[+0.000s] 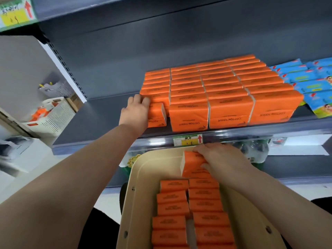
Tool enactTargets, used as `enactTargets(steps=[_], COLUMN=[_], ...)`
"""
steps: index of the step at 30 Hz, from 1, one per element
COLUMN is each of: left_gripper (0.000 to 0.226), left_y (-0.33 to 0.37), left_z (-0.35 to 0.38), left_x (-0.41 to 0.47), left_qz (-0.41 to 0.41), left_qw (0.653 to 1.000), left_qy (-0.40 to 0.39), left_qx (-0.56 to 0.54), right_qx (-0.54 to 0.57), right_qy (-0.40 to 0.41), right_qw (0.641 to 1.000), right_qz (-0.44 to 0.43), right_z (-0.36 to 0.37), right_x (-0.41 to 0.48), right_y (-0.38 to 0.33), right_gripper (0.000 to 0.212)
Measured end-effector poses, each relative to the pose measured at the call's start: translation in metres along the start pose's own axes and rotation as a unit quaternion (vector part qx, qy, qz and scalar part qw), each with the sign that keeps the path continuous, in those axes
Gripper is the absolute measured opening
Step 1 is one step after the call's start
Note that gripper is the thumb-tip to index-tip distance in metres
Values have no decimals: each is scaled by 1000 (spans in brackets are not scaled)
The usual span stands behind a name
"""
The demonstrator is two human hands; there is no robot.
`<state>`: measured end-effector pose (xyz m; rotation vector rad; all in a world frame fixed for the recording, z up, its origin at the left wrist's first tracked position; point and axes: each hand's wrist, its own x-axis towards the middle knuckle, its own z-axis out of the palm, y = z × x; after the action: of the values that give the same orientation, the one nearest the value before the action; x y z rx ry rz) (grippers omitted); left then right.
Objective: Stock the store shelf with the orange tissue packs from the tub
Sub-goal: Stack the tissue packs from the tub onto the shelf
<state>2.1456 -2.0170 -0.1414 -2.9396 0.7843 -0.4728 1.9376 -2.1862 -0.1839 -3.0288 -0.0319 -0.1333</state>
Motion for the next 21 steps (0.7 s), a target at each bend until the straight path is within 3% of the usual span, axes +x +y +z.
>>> enactTargets(steps=[11,16,21], left_gripper=[60,48,38], left_y=[7,-11,-37], left_z=[5,-4,8], left_x=[5,-39,-97], left_qz=[-17,-10,-11], left_qw=[994,990,991], left_qy=[14,44,7], left_qx=[-105,-131,-135], right_qx=[14,7,-15], right_qy=[-31,-33,-42], right_qw=[999,999,999], right_qz=[5,13,20], right_z=[3,-3,0], right_x=[7,4,-5], right_y=[-2,-8,-20], right_gripper=[40,45,44])
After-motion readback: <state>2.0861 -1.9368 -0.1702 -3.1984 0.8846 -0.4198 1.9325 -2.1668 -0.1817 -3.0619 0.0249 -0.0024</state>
